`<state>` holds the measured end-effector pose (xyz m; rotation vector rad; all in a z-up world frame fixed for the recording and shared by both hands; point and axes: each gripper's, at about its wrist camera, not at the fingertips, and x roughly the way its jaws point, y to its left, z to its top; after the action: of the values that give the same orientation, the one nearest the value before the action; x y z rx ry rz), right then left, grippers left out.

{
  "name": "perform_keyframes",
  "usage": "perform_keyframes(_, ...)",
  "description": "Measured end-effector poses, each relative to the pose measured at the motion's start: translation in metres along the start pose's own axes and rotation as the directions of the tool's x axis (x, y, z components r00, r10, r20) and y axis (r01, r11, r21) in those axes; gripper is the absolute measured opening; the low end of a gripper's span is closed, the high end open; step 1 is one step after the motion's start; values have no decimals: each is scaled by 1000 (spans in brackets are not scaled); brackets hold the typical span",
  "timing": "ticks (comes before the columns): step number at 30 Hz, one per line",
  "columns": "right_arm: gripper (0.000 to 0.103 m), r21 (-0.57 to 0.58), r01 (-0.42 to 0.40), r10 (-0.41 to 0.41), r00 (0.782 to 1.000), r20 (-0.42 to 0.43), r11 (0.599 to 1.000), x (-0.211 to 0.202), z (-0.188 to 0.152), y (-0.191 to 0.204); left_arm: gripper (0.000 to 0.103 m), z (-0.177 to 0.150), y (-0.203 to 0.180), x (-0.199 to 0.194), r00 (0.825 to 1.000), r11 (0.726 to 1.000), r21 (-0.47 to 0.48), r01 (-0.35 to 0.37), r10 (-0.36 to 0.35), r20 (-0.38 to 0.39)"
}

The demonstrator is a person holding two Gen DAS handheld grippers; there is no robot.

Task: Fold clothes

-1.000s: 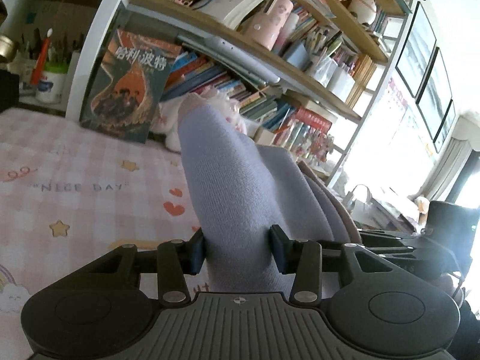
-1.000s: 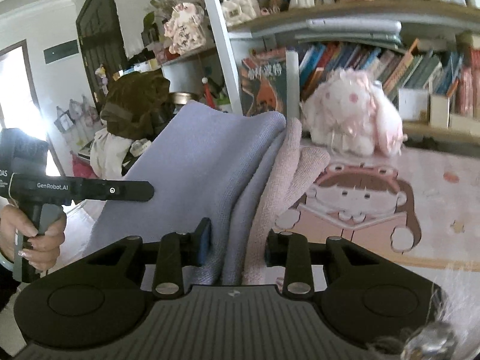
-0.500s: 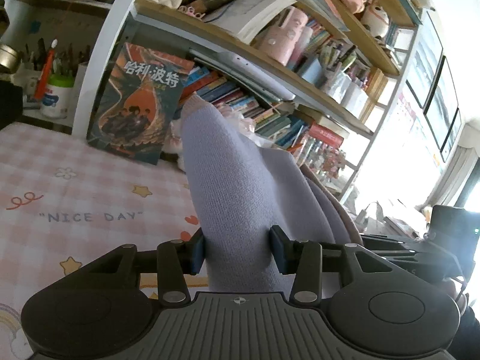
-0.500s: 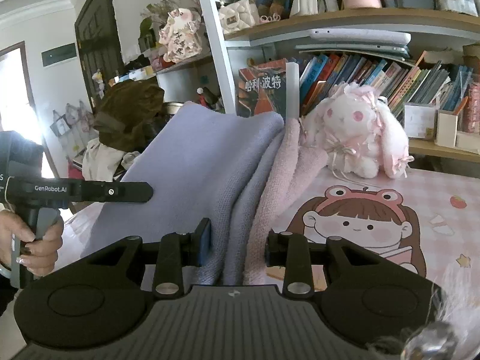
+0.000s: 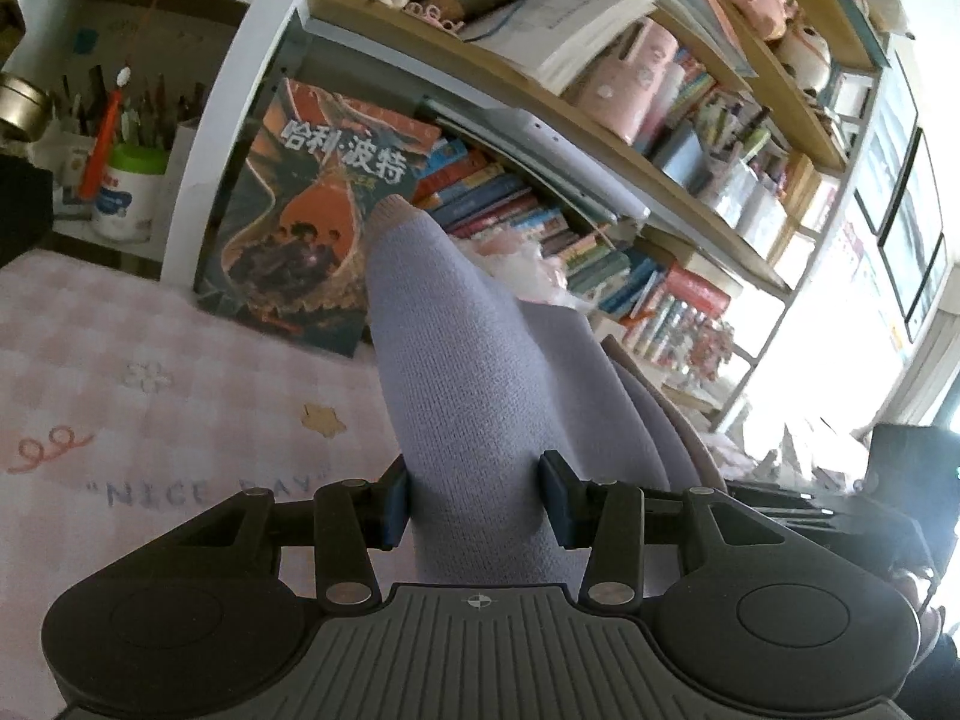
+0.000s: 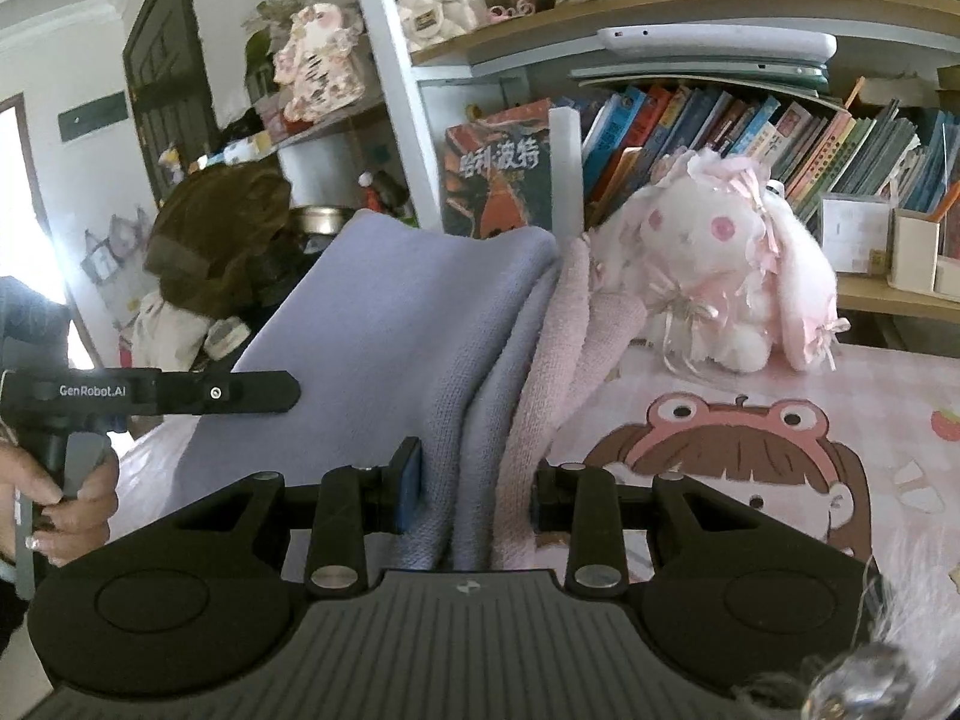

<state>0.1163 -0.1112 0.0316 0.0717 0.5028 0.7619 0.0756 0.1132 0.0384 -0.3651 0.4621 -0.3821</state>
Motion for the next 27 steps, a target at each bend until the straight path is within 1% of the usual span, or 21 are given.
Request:
perform_keyframes(6, 31, 34, 9, -10, 1000, 21, 999, 27, 16, -9, 43, 14, 22, 20, 999, 999, -47, -7, 9, 36)
perform_keyframes(14, 30, 65, 38, -38, 999, 3, 997, 71, 29, -22, 43, 22, 57, 52, 998, 989, -146, -14, 23, 60)
perform_keyframes(19, 30, 80, 70, -68, 997, -25, 994, 96, 29, -31, 43, 19, 78, 77, 999, 980, -199, -26, 33, 32)
perform_keyframes(27, 31, 117, 89, -83, 995, -58, 989, 123, 15, -53, 43, 14, 89, 104, 998, 978, -198, -67, 66, -11)
